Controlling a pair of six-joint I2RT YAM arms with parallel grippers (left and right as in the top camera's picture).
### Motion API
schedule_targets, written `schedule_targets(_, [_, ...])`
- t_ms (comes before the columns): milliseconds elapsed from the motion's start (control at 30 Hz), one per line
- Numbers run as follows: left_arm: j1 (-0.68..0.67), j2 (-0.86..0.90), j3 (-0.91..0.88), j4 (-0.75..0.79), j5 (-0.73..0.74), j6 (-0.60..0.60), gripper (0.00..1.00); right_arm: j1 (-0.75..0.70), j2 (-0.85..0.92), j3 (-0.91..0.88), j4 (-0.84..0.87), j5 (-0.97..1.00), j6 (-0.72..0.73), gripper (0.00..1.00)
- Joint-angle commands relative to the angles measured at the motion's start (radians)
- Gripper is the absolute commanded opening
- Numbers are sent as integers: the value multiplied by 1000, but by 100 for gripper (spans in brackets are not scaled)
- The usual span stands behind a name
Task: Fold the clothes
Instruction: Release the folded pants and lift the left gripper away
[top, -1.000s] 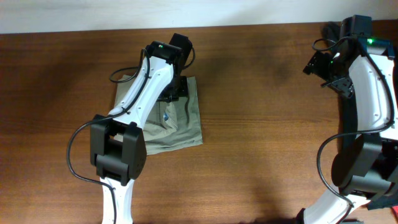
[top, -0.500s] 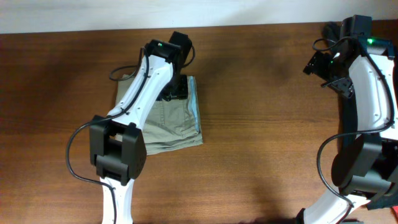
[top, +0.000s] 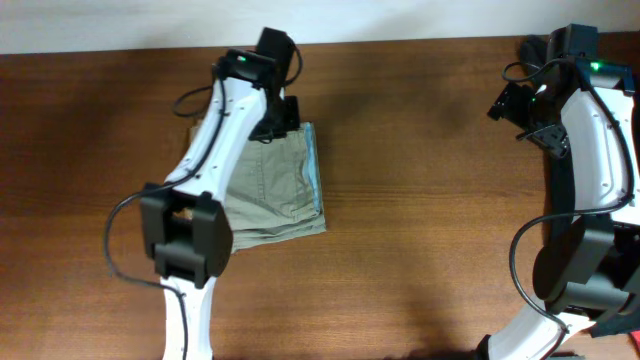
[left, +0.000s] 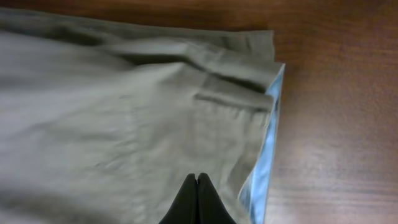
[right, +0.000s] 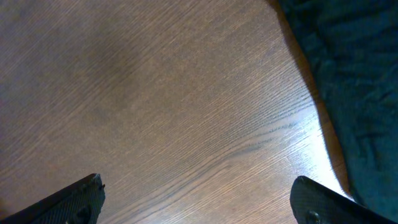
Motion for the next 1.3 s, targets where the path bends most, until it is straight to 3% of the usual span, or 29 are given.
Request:
schedule_targets(0, [-16,92,-17,80,76,8,1,0,-11,13,1,9,1,99])
schedule_targets(400, [-17,220,-16,231,114,4,2,0,-11,13,0,9,1,99])
schedule_targets(567, [-17,192,79,167,114,5,2,0,-11,13,1,9,1,99])
schedule_targets(633, [-17,161,167,87,114,19,9,0,-11,13,0,9,1,99])
schedule_targets(733, [-10,115,341,-76,111,97,50,0,-11,13,0,9,1,99])
schedule_targets(800, [5,92,439,-201,71,103,61,0,-11,13,1,9,1,99])
schedule_targets(933, [85,67,518,-419,-99,103,99,0,-11,13,1,10,1,99])
schedule_targets(1133, [304,68,460,-450,-49,140,99,0,-11,13,0,9,1,99])
schedule_targets(1267, [445,68,359,-450,48,234,99,0,-11,13,0,9,1,99])
